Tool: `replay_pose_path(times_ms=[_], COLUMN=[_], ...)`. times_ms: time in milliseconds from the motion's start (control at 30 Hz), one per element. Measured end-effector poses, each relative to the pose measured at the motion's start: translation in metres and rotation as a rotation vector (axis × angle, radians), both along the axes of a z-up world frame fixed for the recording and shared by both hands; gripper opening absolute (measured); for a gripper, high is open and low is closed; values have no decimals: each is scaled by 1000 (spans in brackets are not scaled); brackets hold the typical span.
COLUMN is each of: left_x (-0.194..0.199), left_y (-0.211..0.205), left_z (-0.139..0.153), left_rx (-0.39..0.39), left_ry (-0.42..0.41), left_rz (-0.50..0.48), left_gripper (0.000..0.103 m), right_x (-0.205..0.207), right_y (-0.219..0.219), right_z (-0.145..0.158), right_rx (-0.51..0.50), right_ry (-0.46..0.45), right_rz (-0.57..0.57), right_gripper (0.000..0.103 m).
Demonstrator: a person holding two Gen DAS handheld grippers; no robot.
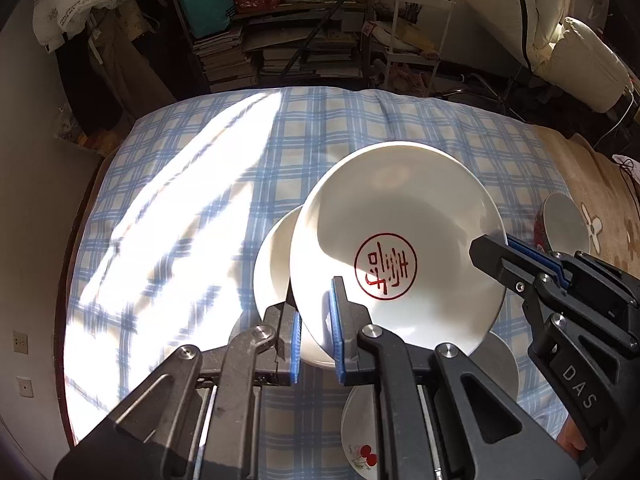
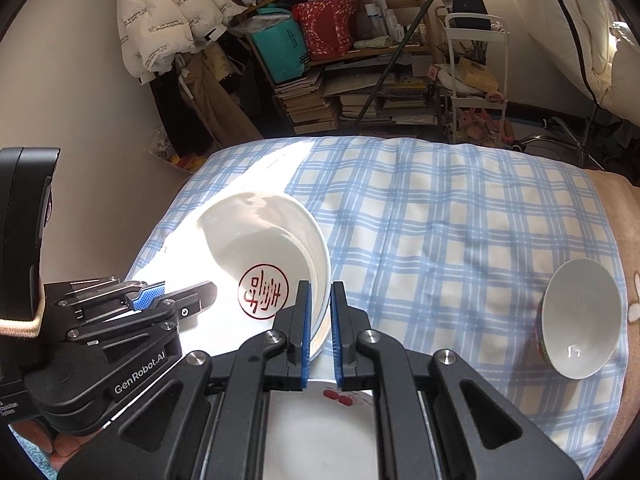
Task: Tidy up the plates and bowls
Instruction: 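Lift the logo bowl with both tools and lower it into the red-label bowl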
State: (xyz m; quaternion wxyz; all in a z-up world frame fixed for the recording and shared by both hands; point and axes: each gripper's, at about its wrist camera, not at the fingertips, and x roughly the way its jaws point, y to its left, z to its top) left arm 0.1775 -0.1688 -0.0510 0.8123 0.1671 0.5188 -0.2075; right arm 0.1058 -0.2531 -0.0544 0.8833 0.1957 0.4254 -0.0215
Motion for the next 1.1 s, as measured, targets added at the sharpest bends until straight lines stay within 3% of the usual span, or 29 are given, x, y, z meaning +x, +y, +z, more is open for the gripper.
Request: replay_pose_path(times_ms=[400,633,1100], left_x=[4,4,13], left_y=[29,31,28], left_z=[-34,-42,-62], left_rx=[-29,-24,-31], left_ry=[56,21,38], left_rz=[59,49,40], left_gripper=[13,13,13], right_x=[15,23,26], right_y=[25,28,19], right_z=[-29,-46,-57], right_rx=[-14,-16,19], right_ry=[66,101,122], right_rz=[57,71,58], right_gripper=[10,10,10])
